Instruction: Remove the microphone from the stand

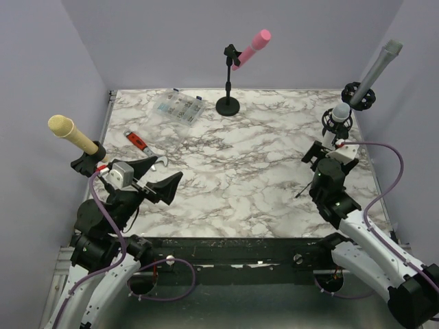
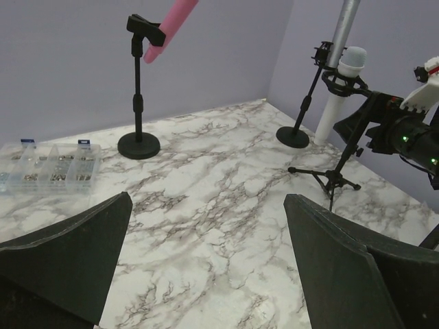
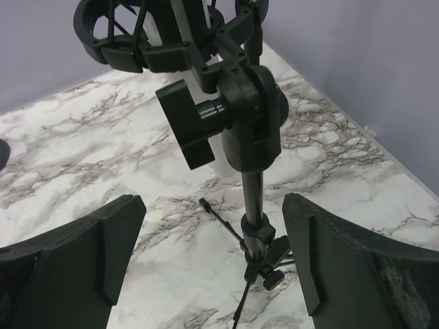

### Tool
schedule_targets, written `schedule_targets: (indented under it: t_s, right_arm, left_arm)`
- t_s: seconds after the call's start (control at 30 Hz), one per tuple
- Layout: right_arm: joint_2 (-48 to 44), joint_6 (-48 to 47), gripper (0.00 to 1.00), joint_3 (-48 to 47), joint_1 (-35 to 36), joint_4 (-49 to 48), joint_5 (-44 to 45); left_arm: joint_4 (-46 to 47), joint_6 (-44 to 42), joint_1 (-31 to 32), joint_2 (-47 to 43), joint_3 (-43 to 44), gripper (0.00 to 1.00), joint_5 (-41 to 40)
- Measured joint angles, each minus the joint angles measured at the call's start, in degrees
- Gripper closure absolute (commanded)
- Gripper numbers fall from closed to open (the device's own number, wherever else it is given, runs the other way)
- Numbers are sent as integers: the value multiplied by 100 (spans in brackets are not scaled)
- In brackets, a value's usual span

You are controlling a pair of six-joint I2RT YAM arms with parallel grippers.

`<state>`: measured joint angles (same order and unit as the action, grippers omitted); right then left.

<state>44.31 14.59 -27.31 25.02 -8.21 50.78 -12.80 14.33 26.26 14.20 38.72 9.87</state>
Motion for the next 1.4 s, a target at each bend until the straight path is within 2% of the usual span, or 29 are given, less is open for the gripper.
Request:
schedule_targets:
  t_s: [0.4,0.8,0.93,1.4]
  right_arm:
    - [68,-66,5,671,-98,-852,116]
    - [511,120,17,807,-413,-1147,-234]
    - [623,146,35,922,-415,-1338,-328]
    - [1270,125,72,1132,-446,-1987,-789]
  left_arm:
    - [26,0,0,-31,-24,1,186]
    - [28,2,0,81,-28,1,286]
    - [28,0,0,155,-28,1,293]
    - [31,0,0,280,-72,1,332]
